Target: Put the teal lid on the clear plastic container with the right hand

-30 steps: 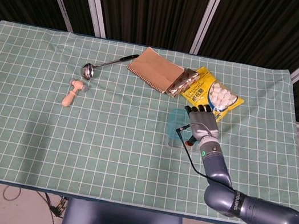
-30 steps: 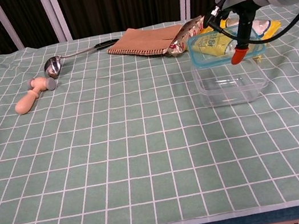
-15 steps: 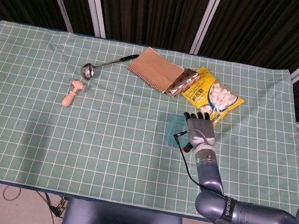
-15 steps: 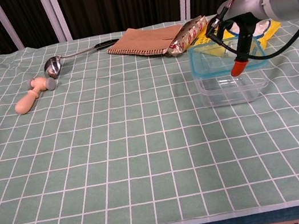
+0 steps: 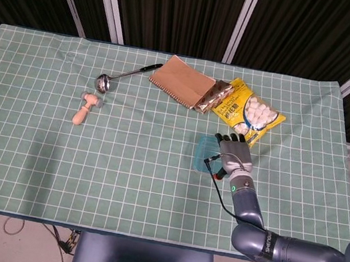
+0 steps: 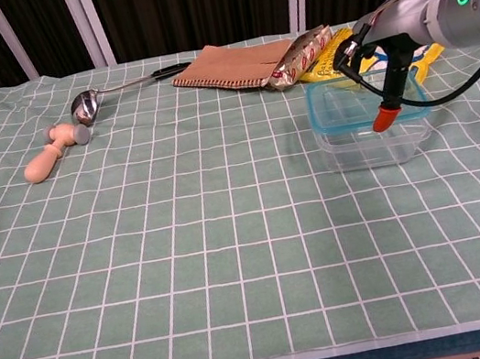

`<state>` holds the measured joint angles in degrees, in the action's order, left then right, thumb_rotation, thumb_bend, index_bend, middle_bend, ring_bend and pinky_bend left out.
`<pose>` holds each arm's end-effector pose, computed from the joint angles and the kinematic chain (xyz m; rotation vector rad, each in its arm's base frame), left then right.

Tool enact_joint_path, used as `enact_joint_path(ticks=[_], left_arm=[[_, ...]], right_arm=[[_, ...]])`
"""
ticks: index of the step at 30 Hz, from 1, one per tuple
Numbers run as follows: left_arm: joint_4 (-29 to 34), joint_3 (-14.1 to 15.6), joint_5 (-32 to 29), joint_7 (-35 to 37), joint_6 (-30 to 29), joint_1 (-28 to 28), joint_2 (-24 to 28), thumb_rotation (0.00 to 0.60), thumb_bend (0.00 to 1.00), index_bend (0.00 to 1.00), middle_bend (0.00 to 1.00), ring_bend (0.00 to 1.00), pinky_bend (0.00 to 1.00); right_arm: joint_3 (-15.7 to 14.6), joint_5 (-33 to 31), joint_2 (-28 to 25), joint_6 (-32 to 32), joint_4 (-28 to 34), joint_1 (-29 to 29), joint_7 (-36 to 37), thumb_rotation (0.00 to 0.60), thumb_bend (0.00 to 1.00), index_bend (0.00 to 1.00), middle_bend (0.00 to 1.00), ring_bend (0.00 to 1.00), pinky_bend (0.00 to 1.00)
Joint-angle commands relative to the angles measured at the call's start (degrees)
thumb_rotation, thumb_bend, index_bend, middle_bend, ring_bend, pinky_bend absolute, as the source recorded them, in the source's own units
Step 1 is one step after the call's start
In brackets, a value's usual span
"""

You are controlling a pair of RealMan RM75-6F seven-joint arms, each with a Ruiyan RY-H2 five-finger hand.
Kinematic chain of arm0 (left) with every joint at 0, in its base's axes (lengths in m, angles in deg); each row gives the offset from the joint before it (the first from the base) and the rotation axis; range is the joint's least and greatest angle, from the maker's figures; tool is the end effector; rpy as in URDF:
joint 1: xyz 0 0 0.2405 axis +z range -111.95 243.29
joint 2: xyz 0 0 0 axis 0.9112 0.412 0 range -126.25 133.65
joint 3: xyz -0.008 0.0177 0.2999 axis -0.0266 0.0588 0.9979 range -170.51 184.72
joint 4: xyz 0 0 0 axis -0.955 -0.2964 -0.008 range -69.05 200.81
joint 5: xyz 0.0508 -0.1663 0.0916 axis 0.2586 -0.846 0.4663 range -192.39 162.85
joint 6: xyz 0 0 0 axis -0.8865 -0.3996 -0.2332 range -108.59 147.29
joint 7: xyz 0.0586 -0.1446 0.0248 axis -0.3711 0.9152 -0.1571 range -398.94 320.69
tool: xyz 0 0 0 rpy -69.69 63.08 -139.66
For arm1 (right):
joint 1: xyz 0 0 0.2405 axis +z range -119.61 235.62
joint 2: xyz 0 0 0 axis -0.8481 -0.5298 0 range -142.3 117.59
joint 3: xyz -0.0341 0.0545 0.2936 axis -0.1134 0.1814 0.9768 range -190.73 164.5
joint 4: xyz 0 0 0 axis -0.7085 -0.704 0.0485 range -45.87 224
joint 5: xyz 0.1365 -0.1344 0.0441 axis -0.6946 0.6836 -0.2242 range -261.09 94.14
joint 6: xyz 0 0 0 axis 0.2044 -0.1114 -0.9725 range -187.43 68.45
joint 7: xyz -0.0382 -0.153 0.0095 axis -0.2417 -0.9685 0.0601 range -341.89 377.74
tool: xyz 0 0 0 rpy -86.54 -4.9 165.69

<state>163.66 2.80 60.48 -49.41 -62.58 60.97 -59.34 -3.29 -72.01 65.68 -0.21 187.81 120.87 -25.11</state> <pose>-0.3570 0.1974 0.1939 -1.2950 -0.9421 -0.7166 -0.1325 -0.4272 0.0422 1.7187 -1.1158 0.5221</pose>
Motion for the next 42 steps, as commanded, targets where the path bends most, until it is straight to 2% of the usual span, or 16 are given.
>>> enact_joint_path(ticks=[1, 18, 42], left_arm=[[0.0, 0.0, 0.0, 0.0, -0.1, 0.0, 0.0, 0.6, 0.33, 0.08, 0.0, 0.0, 0.0], [-0.8, 0.0, 0.8, -0.4, -0.9, 0.1, -0.6, 0.6, 0.33, 0.08, 0.0, 0.0, 0.0], [-1.2, -0.1, 0.9, -0.7, -1.3, 0.1, -0.9, 0.6, 0.33, 0.08, 0.0, 0.0, 0.0]], right_arm=[[0.1, 0.4, -0.2, -0.5, -0.2, -0.3, 0.6, 0.6, 0.32, 0.13, 0.48, 0.09, 0.0], [-0.8, 6.9, 1.2, -1.9, -0.8, -2.1, 4.1, 0.6, 0.32, 0.13, 0.48, 0.09, 0.0], [-1.4, 9.5, 1.0, -5.0, -3.7, -3.6, 7.4, 0.6, 0.32, 0.13, 0.48, 0.09, 0.0]])
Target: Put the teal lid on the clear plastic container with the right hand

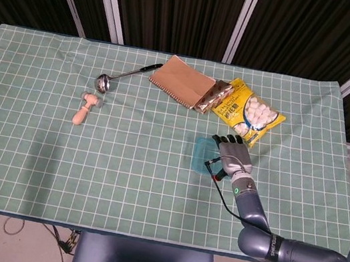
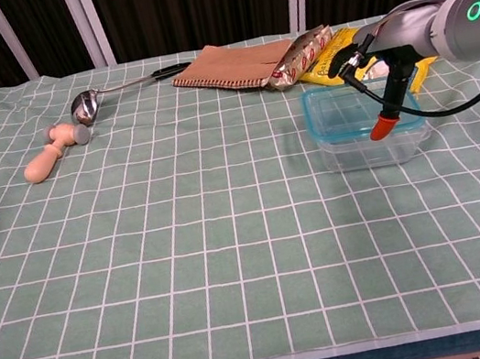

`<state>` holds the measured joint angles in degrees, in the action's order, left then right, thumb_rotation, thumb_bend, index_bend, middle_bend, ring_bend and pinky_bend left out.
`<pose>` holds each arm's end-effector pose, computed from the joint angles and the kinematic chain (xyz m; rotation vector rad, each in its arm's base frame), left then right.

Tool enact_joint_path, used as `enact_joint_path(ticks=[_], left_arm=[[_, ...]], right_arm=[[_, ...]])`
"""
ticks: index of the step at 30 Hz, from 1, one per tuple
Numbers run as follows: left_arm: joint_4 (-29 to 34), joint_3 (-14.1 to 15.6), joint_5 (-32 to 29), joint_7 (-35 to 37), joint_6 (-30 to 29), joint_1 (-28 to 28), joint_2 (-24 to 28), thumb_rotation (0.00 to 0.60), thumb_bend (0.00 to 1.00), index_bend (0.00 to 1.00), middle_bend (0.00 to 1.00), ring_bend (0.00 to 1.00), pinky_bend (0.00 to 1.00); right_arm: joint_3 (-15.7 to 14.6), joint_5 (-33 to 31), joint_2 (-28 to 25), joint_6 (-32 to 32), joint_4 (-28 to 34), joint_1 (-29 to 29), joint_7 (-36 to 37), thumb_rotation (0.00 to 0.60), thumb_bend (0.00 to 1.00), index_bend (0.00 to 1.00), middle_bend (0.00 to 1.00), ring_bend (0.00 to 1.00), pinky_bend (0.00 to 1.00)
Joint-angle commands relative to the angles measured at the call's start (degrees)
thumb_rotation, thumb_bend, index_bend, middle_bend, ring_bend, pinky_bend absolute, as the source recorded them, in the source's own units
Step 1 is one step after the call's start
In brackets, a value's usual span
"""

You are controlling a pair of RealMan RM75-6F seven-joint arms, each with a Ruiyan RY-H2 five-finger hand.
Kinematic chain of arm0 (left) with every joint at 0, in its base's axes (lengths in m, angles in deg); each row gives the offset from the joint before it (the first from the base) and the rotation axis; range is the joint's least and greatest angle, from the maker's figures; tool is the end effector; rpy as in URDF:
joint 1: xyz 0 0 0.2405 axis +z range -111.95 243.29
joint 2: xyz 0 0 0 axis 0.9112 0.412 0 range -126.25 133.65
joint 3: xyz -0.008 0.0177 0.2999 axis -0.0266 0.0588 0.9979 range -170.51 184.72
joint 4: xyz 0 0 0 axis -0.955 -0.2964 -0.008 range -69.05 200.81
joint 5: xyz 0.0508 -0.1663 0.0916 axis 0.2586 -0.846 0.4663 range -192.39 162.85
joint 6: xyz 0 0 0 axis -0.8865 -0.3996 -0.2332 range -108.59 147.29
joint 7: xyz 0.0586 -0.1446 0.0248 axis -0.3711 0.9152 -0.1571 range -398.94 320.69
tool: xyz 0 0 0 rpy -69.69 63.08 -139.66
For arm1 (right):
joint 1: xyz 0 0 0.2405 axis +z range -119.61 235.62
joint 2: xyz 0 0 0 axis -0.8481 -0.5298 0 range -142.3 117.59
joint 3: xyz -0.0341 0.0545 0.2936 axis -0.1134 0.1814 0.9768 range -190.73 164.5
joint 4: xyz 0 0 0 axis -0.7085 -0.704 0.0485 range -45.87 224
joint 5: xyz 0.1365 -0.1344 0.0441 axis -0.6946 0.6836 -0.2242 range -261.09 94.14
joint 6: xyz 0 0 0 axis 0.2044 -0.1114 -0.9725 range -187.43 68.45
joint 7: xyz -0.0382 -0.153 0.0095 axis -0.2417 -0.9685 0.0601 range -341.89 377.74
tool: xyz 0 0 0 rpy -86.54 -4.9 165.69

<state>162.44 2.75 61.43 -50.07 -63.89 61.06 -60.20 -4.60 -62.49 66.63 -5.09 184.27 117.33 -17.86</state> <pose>-0.3571 0.1977 0.1935 -1.2972 -0.9045 -0.7219 -0.1481 -0.4256 0.0330 1.7595 -1.1372 0.5981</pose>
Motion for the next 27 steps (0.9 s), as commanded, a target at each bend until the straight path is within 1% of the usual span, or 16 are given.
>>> enact_joint_path(ticks=[1, 27], left_arm=[[0.0, 0.0, 0.0, 0.0, 0.0, 0.0, 0.0, 0.6, 0.33, 0.08, 0.0, 0.0, 0.0], [0.0, 0.0, -0.2, -0.3, 0.0, 0.0, -0.1, 0.6, 0.33, 0.08, 0.0, 0.0, 0.0]], right_arm=[[-0.1, 0.1, 0.0, -0.2, -0.2, -0.1, 0.2, 0.6, 0.32, 0.13, 0.48, 0.09, 0.0], [-0.8, 1.3, -0.1, -2.0, -1.3, -0.9, 2.2, 0.6, 0.33, 0.13, 0.48, 0.09, 0.0]])
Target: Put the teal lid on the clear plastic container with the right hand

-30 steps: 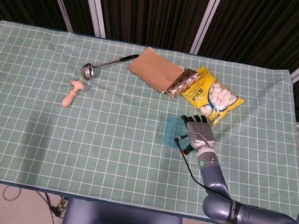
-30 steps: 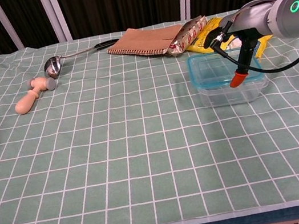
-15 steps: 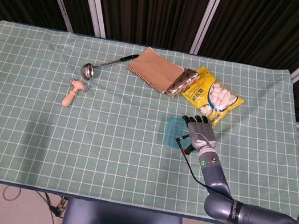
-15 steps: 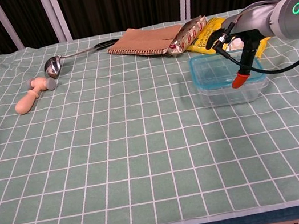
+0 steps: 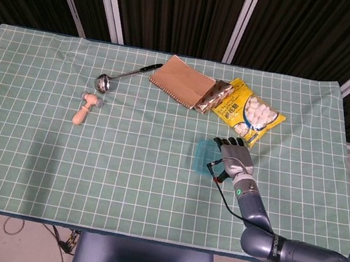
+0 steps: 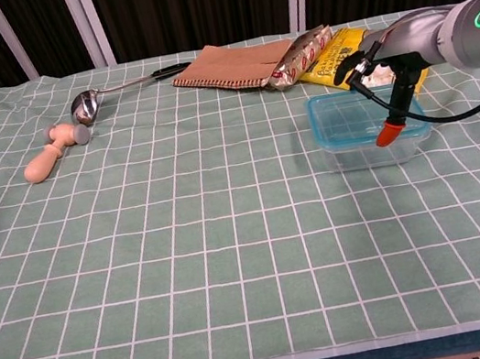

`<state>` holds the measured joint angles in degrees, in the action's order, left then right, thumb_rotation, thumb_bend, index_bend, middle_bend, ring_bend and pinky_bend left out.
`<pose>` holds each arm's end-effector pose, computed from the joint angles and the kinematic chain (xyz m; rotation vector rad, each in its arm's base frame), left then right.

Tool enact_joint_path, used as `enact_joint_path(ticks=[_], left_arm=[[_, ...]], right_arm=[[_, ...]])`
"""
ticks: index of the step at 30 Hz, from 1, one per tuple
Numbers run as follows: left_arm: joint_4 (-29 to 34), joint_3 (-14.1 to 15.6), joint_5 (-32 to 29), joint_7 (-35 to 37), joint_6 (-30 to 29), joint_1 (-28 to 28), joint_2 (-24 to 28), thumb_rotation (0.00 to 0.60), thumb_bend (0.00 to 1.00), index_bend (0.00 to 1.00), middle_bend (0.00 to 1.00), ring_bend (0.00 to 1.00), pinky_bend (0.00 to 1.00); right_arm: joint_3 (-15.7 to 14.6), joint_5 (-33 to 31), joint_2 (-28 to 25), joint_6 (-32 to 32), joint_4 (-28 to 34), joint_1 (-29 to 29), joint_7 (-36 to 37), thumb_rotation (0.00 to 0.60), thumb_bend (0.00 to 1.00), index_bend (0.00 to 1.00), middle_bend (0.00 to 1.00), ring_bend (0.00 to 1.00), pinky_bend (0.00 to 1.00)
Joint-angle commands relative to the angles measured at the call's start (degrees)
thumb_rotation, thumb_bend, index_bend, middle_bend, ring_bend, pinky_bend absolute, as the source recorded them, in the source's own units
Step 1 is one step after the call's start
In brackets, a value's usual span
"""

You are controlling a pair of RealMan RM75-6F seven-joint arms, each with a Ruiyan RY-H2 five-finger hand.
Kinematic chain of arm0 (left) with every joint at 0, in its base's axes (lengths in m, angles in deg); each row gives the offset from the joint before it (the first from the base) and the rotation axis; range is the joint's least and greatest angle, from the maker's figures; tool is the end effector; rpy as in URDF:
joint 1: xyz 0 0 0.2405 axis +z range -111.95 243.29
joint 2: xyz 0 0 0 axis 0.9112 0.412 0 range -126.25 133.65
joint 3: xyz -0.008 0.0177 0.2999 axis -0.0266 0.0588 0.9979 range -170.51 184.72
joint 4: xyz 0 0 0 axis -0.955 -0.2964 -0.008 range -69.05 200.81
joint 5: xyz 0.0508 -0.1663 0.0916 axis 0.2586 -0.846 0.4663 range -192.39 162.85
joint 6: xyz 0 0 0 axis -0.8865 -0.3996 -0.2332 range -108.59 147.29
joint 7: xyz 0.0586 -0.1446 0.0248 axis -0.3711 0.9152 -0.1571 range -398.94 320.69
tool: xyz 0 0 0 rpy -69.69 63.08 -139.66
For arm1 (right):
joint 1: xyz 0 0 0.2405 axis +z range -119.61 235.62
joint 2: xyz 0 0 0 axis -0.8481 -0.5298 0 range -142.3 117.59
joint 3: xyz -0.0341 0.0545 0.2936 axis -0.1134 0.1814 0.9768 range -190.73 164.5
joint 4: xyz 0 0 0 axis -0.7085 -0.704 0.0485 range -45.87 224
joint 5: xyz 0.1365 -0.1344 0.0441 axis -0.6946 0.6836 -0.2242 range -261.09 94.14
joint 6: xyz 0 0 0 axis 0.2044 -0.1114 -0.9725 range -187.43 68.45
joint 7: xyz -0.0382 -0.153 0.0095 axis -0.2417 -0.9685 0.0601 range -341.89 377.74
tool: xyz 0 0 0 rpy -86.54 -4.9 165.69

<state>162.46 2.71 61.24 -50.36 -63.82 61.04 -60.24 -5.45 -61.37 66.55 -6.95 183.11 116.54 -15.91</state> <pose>-0.3574 0.1979 0.1932 -1.2968 -0.9037 -0.7171 -0.1579 -0.4245 0.0310 1.7641 -1.1616 0.5901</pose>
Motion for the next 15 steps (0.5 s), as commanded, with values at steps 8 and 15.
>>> enact_joint_path(ticks=[8, 15], left_arm=[[-0.3, 0.0, 0.1, -0.3, -0.1, 0.0, -0.1, 0.6, 0.33, 0.08, 0.0, 0.0, 0.0], [-0.4, 0.0, 0.2, -0.4, -0.2, 0.0, -0.2, 0.6, 0.33, 0.08, 0.0, 0.0, 0.0]], right_arm=[[0.0, 0.9, -0.2, -0.3, -0.4, -0.2, 0.7, 0.6, 0.33, 0.13, 0.48, 0.09, 0.0], [-0.1, 0.8, -0.4, -0.6, -0.5, 0.0, 0.7, 0.6, 0.34, 0.13, 0.48, 0.09, 0.0]])
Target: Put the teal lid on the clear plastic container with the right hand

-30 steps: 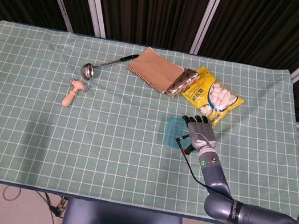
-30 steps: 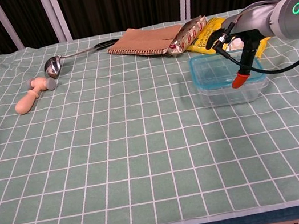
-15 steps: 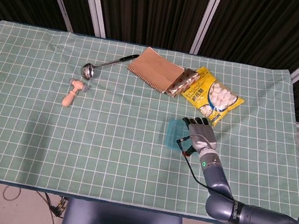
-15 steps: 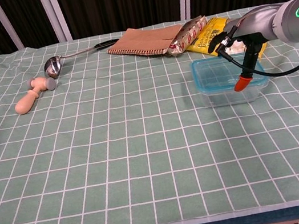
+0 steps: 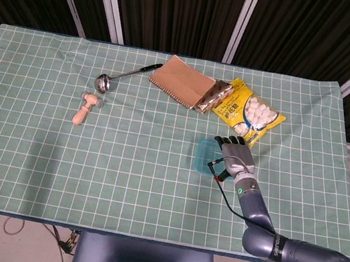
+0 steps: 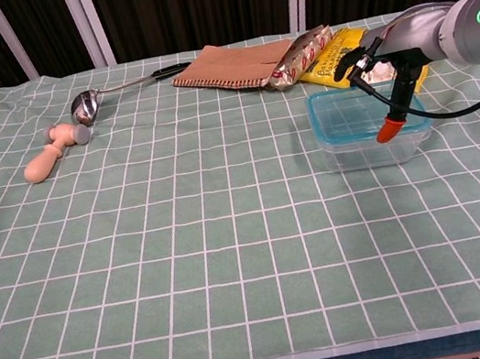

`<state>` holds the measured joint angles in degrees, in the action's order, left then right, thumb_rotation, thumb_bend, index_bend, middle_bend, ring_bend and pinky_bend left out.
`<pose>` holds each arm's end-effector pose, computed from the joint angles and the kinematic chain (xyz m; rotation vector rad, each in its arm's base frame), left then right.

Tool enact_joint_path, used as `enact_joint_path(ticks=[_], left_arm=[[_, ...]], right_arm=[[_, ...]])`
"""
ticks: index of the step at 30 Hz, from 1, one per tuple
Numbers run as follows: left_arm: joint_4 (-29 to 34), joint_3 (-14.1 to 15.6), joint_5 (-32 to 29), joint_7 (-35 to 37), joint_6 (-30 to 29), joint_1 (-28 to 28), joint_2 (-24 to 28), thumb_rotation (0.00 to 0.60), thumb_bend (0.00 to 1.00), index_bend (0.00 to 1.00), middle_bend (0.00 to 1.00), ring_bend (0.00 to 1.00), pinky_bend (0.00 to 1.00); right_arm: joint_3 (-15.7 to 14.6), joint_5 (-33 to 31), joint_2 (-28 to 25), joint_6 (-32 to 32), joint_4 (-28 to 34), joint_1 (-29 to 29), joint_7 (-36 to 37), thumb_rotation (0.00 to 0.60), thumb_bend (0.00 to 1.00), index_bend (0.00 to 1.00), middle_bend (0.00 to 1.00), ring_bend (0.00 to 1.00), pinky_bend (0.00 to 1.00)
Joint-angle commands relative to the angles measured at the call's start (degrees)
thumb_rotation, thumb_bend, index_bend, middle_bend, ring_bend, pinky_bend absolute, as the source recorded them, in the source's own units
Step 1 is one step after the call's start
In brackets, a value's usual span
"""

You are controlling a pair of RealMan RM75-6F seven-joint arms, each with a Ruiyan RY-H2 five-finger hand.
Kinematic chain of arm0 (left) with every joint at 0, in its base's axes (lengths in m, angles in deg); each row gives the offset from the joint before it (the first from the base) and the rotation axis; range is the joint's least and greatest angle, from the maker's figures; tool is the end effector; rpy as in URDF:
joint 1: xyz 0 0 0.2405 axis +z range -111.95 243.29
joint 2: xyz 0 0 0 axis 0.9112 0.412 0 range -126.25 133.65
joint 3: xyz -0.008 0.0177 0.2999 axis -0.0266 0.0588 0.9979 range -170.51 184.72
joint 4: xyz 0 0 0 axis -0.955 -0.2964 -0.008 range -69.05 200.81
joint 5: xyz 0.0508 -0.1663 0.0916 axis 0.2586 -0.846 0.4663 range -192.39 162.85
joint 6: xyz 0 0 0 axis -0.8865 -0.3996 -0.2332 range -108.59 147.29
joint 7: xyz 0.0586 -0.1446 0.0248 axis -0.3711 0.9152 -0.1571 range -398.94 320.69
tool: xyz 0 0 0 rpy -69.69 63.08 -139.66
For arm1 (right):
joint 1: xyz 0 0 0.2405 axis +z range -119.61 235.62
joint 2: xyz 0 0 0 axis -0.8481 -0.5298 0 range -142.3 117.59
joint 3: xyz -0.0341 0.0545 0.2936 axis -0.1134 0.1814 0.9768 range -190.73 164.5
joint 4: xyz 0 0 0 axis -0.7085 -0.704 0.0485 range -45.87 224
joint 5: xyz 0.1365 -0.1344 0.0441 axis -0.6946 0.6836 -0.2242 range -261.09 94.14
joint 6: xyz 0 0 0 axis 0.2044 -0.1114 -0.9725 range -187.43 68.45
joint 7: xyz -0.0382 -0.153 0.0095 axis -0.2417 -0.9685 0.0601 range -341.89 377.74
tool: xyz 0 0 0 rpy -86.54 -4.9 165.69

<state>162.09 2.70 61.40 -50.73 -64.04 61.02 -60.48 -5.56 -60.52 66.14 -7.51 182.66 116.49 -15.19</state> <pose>-0.3578 0.1982 0.1928 -1.2991 -0.8929 -0.7140 -0.1587 -0.4267 0.0340 1.7655 -1.1542 0.5967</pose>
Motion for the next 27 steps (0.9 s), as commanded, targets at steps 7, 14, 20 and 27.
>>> enact_joint_path(ticks=[7, 14, 20, 27], left_arm=[[-0.2, 0.0, 0.1, -0.2, 0.0, 0.0, -0.1, 0.6, 0.33, 0.08, 0.0, 0.0, 0.0], [-0.2, 0.0, 0.1, -0.1, 0.0, 0.0, -0.1, 0.6, 0.33, 0.08, 0.0, 0.0, 0.0], [-0.2, 0.0, 0.1, -0.1, 0.0, 0.0, -0.1, 0.6, 0.33, 0.08, 0.0, 0.0, 0.0], [-0.2, 0.0, 0.1, -0.2, 0.0, 0.0, -0.1, 0.6, 0.33, 0.08, 0.0, 0.0, 0.0]], right_arm=[[-0.2, -0.3, -0.1, -0.3, -0.5, -0.2, 0.5, 0.6, 0.34, 0.13, 0.48, 0.09, 0.0], [-0.4, 0.0, 0.1, -0.6, -0.7, -0.3, 0.8, 0.6, 0.34, 0.13, 0.48, 0.1, 0.0], [-0.5, 0.4, 0.0, -0.6, -0.4, -0.4, 1.1, 0.6, 0.34, 0.13, 0.48, 0.1, 0.0], [-0.6, 0.6, 0.2, -0.6, -0.5, -0.4, 1.3, 0.6, 0.34, 0.13, 0.48, 0.09, 0.0]])
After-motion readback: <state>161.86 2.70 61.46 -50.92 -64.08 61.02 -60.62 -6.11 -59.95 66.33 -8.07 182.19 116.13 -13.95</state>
